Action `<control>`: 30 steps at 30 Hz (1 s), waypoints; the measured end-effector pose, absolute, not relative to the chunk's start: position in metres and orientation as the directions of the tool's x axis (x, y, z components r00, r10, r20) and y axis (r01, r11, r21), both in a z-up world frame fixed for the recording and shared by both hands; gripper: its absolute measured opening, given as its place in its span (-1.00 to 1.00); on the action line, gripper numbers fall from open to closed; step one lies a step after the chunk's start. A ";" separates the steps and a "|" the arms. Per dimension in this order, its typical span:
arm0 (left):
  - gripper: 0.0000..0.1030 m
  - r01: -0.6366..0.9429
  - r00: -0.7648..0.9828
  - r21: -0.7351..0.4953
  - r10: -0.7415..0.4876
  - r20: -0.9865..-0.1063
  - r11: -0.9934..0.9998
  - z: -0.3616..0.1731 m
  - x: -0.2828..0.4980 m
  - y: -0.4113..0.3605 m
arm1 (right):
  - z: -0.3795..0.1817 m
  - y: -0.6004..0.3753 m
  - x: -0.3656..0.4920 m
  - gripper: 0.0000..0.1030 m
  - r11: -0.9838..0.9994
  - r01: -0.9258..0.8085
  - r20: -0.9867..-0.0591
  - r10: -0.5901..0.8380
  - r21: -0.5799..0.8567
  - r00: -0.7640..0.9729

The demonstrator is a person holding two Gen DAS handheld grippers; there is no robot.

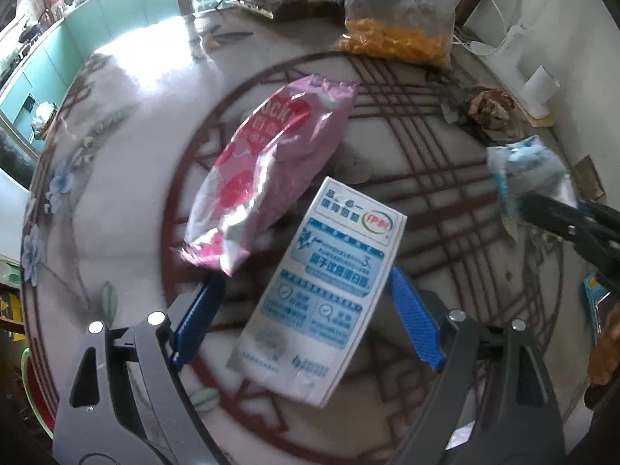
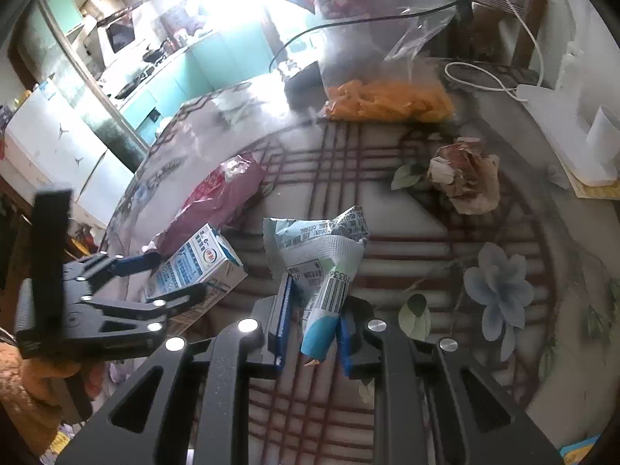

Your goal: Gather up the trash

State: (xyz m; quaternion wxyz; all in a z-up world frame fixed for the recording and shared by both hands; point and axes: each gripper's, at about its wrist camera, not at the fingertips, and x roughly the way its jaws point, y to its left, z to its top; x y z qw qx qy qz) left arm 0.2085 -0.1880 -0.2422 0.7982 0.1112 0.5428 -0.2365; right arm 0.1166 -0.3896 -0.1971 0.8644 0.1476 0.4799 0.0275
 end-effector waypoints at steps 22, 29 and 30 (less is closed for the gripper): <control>0.04 0.379 0.468 -0.162 -0.340 -0.815 0.911 -0.151 0.137 -0.126 | -0.119 -0.323 0.075 -0.60 0.957 0.006 -0.726 0.217 0.290 0.652; 0.05 0.296 0.580 -0.143 -0.296 -0.759 0.945 -0.104 0.099 -0.086 | -0.089 -0.290 0.054 -0.58 0.958 -0.069 -0.682 0.247 0.277 0.689; 0.05 0.287 0.592 -0.144 -0.294 -0.750 0.947 -0.098 0.094 -0.081 | -0.085 -0.284 0.052 -0.58 0.958 -0.081 -0.675 0.252 0.274 0.693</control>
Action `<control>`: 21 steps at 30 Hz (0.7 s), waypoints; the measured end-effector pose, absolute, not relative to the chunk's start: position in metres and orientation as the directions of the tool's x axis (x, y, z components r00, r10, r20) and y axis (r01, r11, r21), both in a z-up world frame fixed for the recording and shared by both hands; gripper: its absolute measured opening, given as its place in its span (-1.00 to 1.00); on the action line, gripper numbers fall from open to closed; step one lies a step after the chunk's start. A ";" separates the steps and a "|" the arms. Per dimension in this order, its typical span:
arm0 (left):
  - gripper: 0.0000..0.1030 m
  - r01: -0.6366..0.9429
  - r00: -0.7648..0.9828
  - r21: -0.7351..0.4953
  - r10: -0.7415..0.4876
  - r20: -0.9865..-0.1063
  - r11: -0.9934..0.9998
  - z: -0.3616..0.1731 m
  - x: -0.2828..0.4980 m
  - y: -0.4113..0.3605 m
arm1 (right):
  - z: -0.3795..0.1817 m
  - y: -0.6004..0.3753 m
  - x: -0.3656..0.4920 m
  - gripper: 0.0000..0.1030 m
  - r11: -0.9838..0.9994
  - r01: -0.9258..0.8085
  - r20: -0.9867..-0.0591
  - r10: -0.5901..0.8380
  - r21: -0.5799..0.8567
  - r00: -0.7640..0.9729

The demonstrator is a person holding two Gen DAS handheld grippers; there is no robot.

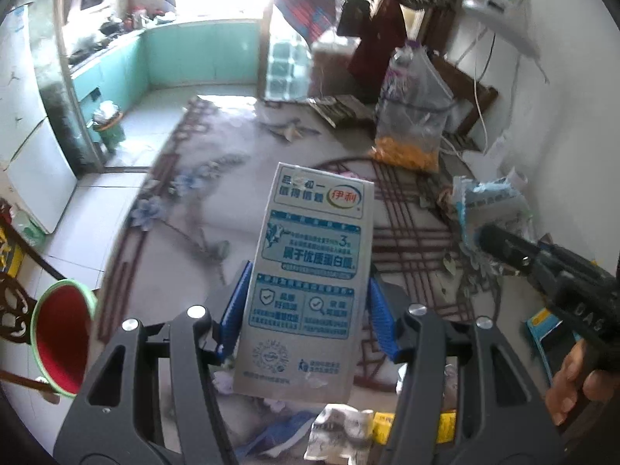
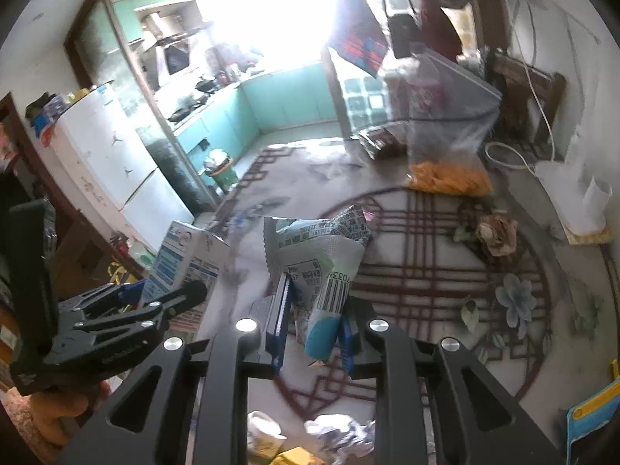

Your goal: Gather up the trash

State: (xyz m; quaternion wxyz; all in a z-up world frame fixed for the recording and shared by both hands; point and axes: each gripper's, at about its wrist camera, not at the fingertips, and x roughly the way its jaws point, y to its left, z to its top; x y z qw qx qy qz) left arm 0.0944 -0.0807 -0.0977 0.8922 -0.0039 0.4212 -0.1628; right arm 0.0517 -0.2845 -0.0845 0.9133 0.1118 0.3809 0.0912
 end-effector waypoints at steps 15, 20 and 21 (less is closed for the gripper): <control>0.05 0.222 0.700 -0.111 -0.238 -0.674 0.969 -0.058 0.057 -0.044 | -0.058 -0.253 0.035 -0.57 0.950 -0.175 -0.626 0.302 0.257 0.719; 0.05 0.211 0.708 -0.113 -0.232 -0.667 0.971 -0.056 0.052 -0.036 | -0.054 -0.245 0.032 -0.57 0.951 -0.192 -0.619 0.304 0.242 0.724; 0.05 0.208 0.707 -0.109 -0.226 -0.670 0.972 -0.058 0.052 -0.034 | -0.055 -0.244 0.032 -0.57 0.951 -0.194 -0.620 0.305 0.241 0.723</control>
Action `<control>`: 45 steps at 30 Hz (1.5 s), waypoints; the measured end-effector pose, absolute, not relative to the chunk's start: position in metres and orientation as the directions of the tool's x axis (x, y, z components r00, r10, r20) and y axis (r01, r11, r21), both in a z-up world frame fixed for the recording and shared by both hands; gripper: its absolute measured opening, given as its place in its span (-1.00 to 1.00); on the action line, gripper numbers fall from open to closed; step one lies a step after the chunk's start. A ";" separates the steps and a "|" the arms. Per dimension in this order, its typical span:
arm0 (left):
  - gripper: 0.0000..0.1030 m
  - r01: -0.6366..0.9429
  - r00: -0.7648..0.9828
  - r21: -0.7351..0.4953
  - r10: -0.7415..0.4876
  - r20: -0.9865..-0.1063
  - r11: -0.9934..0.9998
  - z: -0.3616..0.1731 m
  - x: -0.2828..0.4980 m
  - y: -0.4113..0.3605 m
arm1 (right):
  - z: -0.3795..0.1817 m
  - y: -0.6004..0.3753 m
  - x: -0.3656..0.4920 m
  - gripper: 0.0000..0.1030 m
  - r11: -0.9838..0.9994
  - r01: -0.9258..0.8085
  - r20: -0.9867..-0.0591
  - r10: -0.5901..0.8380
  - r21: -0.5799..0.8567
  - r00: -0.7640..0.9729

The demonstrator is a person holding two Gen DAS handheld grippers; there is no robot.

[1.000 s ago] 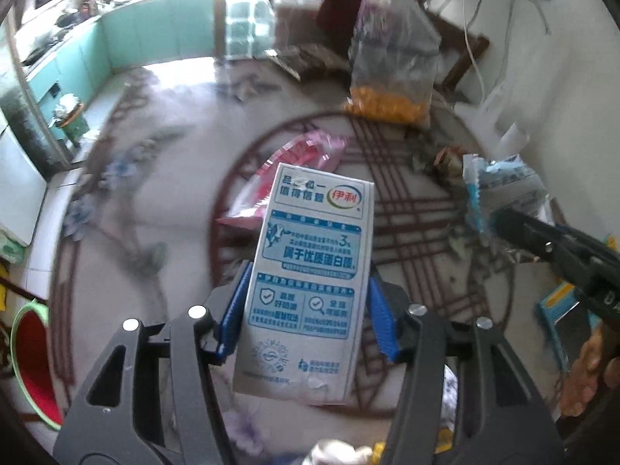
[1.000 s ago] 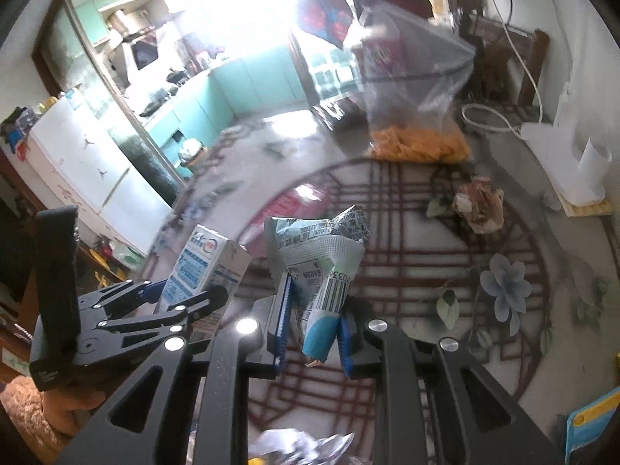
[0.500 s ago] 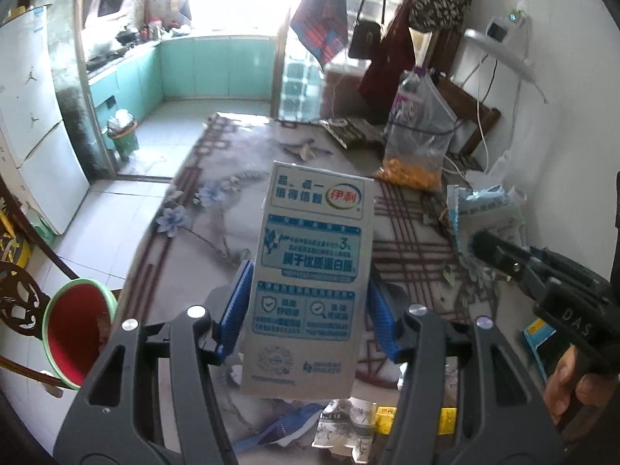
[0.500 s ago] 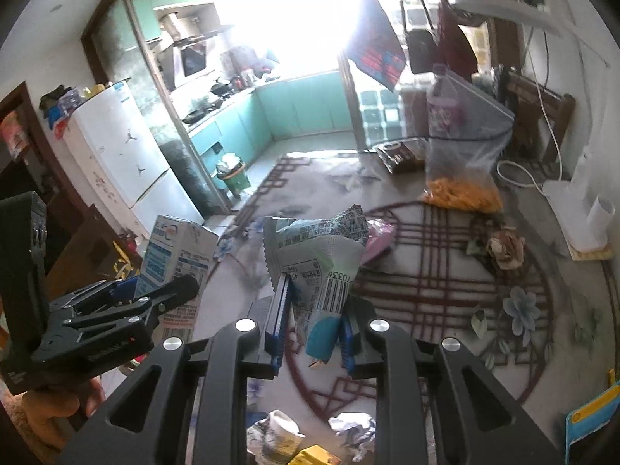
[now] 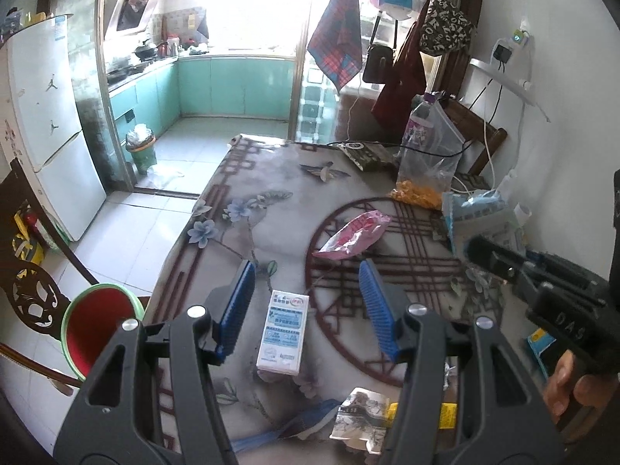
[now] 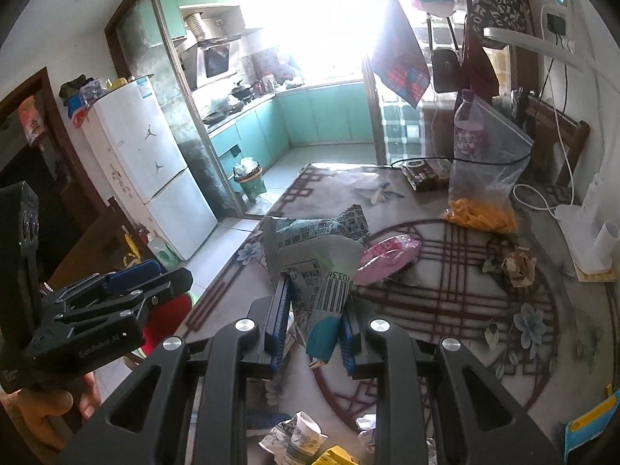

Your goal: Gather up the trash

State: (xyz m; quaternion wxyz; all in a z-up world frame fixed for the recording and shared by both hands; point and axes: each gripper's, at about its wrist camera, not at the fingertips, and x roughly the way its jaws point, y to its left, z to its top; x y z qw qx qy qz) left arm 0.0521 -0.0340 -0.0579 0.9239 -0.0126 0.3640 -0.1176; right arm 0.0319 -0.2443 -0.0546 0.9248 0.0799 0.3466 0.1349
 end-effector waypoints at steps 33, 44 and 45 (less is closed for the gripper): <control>-0.02 0.130 0.629 -0.143 -0.193 -0.753 0.981 -0.105 0.079 -0.020 | -0.060 -0.241 0.035 -0.57 0.946 -0.197 -0.638 0.319 0.257 0.700; -0.02 0.116 0.696 -0.131 -0.174 -0.697 0.985 -0.067 0.057 0.014 | -0.058 -0.194 0.042 -0.57 0.935 -0.240 -0.633 0.353 0.259 0.689; -0.02 0.118 0.696 -0.134 -0.178 -0.696 0.984 -0.067 0.058 0.019 | -0.058 -0.189 0.042 -0.57 0.937 -0.239 -0.634 0.348 0.255 0.690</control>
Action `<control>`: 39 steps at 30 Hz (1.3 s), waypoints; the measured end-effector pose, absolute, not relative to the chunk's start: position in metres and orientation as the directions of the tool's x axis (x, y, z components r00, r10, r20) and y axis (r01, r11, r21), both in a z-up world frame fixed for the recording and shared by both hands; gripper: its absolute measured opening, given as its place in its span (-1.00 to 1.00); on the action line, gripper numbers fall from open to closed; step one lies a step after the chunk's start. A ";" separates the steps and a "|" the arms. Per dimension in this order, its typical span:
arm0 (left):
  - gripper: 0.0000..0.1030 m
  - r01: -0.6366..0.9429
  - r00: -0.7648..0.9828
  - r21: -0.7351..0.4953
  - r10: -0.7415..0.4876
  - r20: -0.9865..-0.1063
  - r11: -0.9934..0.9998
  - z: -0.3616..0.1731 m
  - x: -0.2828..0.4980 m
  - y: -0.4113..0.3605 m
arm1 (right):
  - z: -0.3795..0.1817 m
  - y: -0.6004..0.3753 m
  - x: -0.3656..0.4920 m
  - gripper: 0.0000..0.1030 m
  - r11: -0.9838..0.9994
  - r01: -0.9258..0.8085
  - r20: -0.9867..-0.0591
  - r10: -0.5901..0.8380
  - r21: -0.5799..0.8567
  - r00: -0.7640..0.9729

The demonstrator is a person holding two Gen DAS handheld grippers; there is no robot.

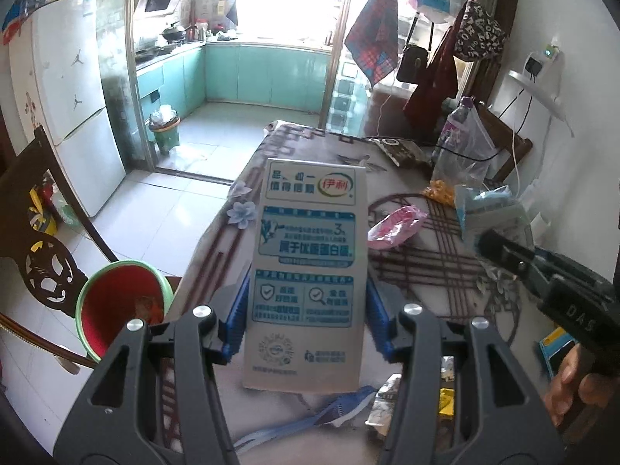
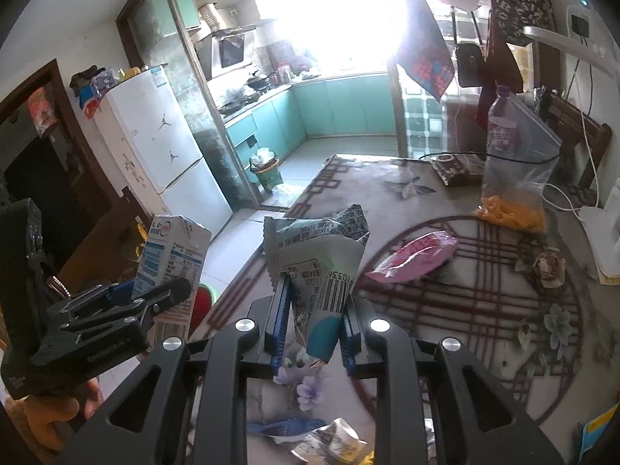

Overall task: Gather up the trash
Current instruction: 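Carry the milk carton and plastic wrapper with both grippers over the bucket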

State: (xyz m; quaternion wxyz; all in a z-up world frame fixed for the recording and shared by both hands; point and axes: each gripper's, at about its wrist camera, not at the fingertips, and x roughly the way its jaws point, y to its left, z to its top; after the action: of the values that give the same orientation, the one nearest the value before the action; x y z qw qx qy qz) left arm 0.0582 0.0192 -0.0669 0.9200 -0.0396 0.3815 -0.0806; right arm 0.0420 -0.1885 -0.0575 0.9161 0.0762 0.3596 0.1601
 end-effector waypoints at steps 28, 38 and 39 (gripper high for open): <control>-0.02 0.143 0.689 -0.175 -0.225 -0.689 0.974 -0.072 0.095 0.210 | -0.060 0.004 0.068 -0.57 0.961 -0.176 -0.668 0.275 0.213 0.692; -0.02 0.046 0.686 -0.186 -0.166 -0.708 0.982 -0.082 0.101 0.277 | -0.076 0.076 0.086 -0.57 0.942 -0.261 -0.698 0.331 0.209 0.636; -0.02 0.037 0.686 -0.186 -0.160 -0.710 0.982 -0.083 0.102 0.283 | -0.078 0.081 0.087 -0.57 0.940 -0.268 -0.701 0.335 0.209 0.629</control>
State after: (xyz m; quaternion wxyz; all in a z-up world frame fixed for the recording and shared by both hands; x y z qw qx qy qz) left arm 0.1022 0.2828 -0.0828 0.9147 -0.0783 0.3927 -0.0537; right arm 0.0872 0.0811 -0.0779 0.9016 0.0422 0.3966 0.1674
